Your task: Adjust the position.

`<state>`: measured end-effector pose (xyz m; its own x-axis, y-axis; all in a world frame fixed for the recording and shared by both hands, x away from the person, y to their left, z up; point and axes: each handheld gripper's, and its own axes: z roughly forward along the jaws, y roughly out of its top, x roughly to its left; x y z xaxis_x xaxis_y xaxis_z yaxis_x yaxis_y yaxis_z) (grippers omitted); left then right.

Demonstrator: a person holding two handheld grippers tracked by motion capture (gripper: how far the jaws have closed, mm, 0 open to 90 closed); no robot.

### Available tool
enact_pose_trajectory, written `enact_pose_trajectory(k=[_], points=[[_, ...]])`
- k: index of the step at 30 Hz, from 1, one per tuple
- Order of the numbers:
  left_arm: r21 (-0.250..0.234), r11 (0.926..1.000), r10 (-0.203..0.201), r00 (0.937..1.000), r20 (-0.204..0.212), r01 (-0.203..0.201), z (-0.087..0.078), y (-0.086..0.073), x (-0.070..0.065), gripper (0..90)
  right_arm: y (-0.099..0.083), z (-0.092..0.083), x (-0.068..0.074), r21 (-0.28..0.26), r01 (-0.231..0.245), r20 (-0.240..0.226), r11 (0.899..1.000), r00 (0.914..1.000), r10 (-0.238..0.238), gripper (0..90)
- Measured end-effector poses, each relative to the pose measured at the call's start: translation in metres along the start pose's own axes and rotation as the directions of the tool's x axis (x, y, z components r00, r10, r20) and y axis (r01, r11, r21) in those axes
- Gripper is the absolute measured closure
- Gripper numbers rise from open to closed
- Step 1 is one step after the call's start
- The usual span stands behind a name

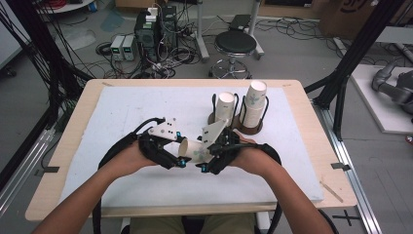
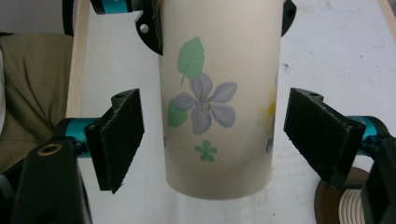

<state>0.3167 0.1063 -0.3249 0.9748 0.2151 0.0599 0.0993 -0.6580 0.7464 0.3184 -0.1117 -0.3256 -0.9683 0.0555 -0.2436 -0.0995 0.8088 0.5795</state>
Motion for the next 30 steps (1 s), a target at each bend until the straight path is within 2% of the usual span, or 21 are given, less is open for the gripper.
enact_pose_trajectory(k=[8,10,13,17,23,27,30], points=[[0.041,0.9992,0.004,1.0,0.0,-0.004,0.004,0.002,0.0,35.1,0.007,0.012,0.001,0.073,0.034,-0.007,0.997,0.9994,-0.034,21.5],[0.046,0.999,0.002,1.0,-0.002,-0.002,0.005,0.001,0.0,35.1,0.009,0.015,0.001,0.09,0.05,-0.011,0.995,0.9987,-0.05,26.7],[0.052,0.9986,-0.002,1.0,0.0,0.002,0.006,0.002,-0.001,35.1,0.01,0.018,0.002,0.106,0.059,-0.014,0.993,0.9983,-0.057,27.8],[0.057,0.9984,0.002,1.0,0.001,-0.002,0.007,0.002,-0.001,35.0,0.011,0.021,0.004,0.13,0.066,-0.017,0.989,0.9977,-0.065,35.3],[0.062,0.9981,-0.004,1.0,-0.006,0.005,0.01,0.003,-0.003,33.4,0.009,0.023,0.003,0.137,0.054,-0.025,0.989,0.9984,-0.051,36.4],[0.061,0.9981,0.005,0.9999,-0.01,-0.004,0.012,0.003,-0.004,30.1,0.009,0.023,0.003,0.143,0.056,-0.028,0.988,0.9982,-0.053,36.3],[0.033,0.9993,0.015,0.9999,-0.002,-0.014,0.013,0.002,-0.006,25.6,0.008,0.023,0.003,0.147,0.057,-0.023,0.988,0.9983,-0.054,36.3]])
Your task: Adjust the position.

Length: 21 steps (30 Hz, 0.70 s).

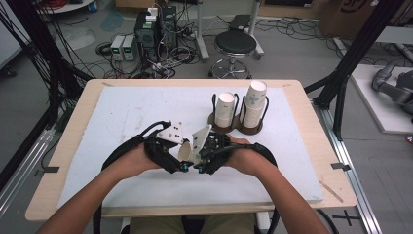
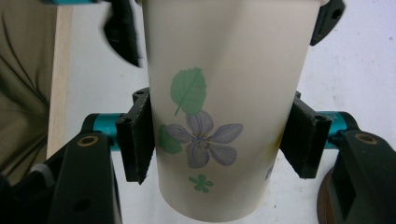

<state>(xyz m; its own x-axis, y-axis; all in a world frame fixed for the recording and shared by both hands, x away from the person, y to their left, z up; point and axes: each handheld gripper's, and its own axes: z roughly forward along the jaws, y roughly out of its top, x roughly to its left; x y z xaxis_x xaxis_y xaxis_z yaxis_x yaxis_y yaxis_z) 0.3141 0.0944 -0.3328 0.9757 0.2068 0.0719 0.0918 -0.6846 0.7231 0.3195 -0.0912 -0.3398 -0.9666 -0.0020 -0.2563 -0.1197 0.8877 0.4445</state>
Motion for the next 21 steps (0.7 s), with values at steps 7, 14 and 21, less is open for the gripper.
enact_pose_trajectory(k=[7,14,21], points=[[-0.027,0.9994,0.024,0.9996,0.016,-0.023,-0.001,-0.001,-0.001,20.5,-0.002,0.0,0.001,-0.002,0.001,0.0,1.0,1.0,-0.001,36.6],[-0.09,0.9959,-0.008,1.0,0.0,0.008,-0.01,-0.008,0.003,20.5,-0.016,0.0,-0.001,-0.014,-0.042,-0.003,0.999,0.9991,0.042,36.7],[-0.226,0.97,-0.1,0.9945,-0.03,0.091,-0.025,-0.025,0.007,20.5,-0.041,-0.001,-0.003,-0.089,-0.129,0.004,0.988,0.9915,0.13,36.5]])
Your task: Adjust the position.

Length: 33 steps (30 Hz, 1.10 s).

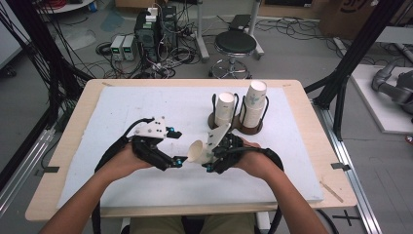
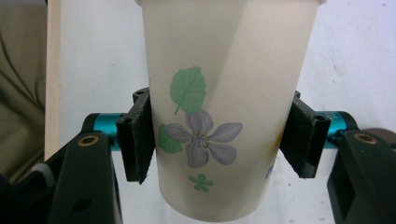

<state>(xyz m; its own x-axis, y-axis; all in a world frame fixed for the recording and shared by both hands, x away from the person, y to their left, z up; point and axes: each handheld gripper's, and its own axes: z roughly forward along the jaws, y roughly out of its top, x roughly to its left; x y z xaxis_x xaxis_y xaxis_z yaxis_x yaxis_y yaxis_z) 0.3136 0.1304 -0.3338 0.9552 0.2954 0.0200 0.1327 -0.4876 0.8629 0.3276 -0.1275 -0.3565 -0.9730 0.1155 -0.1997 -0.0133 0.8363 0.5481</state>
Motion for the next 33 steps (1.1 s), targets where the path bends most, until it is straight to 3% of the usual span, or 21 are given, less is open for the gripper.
enact_pose_trajectory(k=[5,9,12,16,17,18,20,22,24,27,29,31,33], points=[[-0.11,0.9914,-0.078,0.9953,-0.058,0.071,-0.014,-0.02,0.003,18.0,-0.019,-0.006,-0.002,-0.097,-0.08,0.002,0.992,0.9968,0.08,36.3],[-0.166,0.9793,-0.131,0.9878,-0.084,0.115,-0.015,-0.038,0.004,18.0,-0.038,-0.011,-0.003,-0.199,-0.153,0.012,0.968,0.9874,0.158,36.0],[-0.215,0.9658,-0.17,0.9796,-0.107,0.144,-0.015,-0.052,0.004,18.0,-0.051,-0.015,-0.002,-0.28,-0.206,0.02,0.938,0.9754,0.22,36.0],[-0.29,0.9425,-0.213,0.9671,-0.139,0.166,-0.015,-0.07,0.004,18.1,-0.068,-0.017,0.001,-0.362,-0.255,0.025,0.897,0.959,0.282,35.3],[-0.309,0.9343,-0.231,0.9614,-0.149,0.177,-0.015,-0.076,0.005,18.1,-0.073,-0.017,0.002,-0.387,-0.272,0.024,0.881,0.9522,0.304,35.3],[-0.315,0.9326,-0.234,0.9593,-0.158,0.176,-0.015,-0.078,0.005,18.1,-0.08,-0.018,0.002,-0.413,-0.289,0.02,0.864,0.9452,0.326,35.3],[-0.338,0.9224,-0.254,0.9522,-0.169,0.186,-0.015,-0.083,0.006,18.1,-0.086,-0.018,0.003,-0.433,-0.304,0.022,0.849,0.9375,0.347,35.3],[-0.352,0.9169,-0.265,0.9463,-0.185,0.188,-0.016,-0.087,0.007,18.1,-0.093,-0.019,0.004,-0.456,-0.317,0.022,0.832,0.9301,0.367,35.3],[-0.364,0.9115,-0.276,0.9412,-0.194,0.192,-0.016,-0.089,0.007,18.1,-0.1,-0.02,0.006,-0.489,-0.329,0.016,0.808,0.9223,0.386,35.2],[-0.377,0.9058,-0.285,0.9368,-0.203,0.194,-0.017,-0.093,0.006,18.1,-0.105,-0.022,0.007,-0.52,-0.336,0.017,0.786,0.9154,0.402,35.1],[-0.379,0.9038,-0.292,0.9339,-0.206,0.199,-0.017,-0.096,0.005,18.1,-0.108,-0.024,0.009,-0.541,-0.338,0.019,0.771,0.9108,0.412,35.1],[-0.371,0.9074,-0.29,0.9325,-0.215,0.197,-0.017,-0.098,0.005,18.1,-0.112,-0.025,0.011,-0.56,-0.341,0.021,0.755,0.9051,0.425,35.0],[-0.379,0.9043,-0.295,0.9296,-0.221,0.197,-0.019,-0.1,0.005,18.1,-0.117,-0.026,0.013,-0.575,-0.345,0.026,0.742,0.8987,0.438,35.0]])
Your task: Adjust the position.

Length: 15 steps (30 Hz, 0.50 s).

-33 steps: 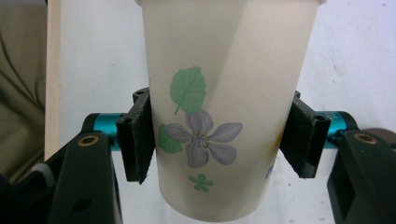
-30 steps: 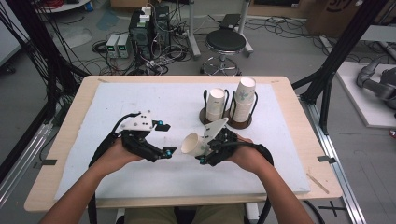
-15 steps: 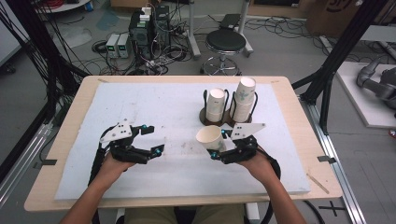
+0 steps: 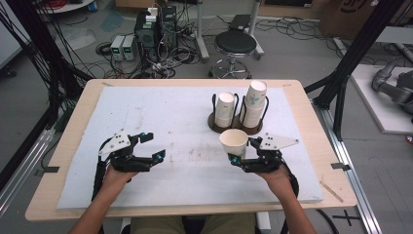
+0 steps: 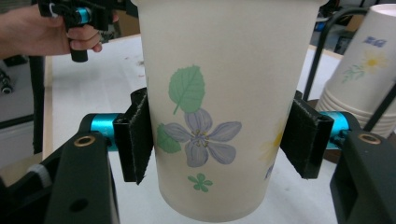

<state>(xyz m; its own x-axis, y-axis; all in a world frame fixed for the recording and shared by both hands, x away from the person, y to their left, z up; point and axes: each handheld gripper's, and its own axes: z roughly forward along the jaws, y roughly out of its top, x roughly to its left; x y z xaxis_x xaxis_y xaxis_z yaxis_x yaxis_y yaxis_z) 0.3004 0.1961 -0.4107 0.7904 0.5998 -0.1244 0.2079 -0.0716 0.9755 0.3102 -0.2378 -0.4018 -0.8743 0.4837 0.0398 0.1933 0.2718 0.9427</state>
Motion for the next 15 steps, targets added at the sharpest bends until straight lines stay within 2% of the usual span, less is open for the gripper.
enact_pose_trajectory(k=[6,11,15], points=[[-0.022,0.9997,0.003,0.9997,-0.024,-0.004,-0.005,0.001,0.003,18.1,-0.003,-0.009,-0.003,-0.047,-0.019,0.046,0.999,0.9987,0.021,34.8],[-0.026,0.9996,0.006,0.999,-0.043,-0.007,-0.008,0.0,0.006,18.1,-0.005,-0.013,-0.004,-0.059,-0.032,0.067,0.998,0.9971,0.036,34.7],[-0.023,0.9997,0.007,0.9992,-0.039,-0.008,-0.008,-0.001,0.009,18.1,-0.005,-0.014,-0.003,-0.068,-0.034,0.078,0.997,0.9962,0.039,34.7]])
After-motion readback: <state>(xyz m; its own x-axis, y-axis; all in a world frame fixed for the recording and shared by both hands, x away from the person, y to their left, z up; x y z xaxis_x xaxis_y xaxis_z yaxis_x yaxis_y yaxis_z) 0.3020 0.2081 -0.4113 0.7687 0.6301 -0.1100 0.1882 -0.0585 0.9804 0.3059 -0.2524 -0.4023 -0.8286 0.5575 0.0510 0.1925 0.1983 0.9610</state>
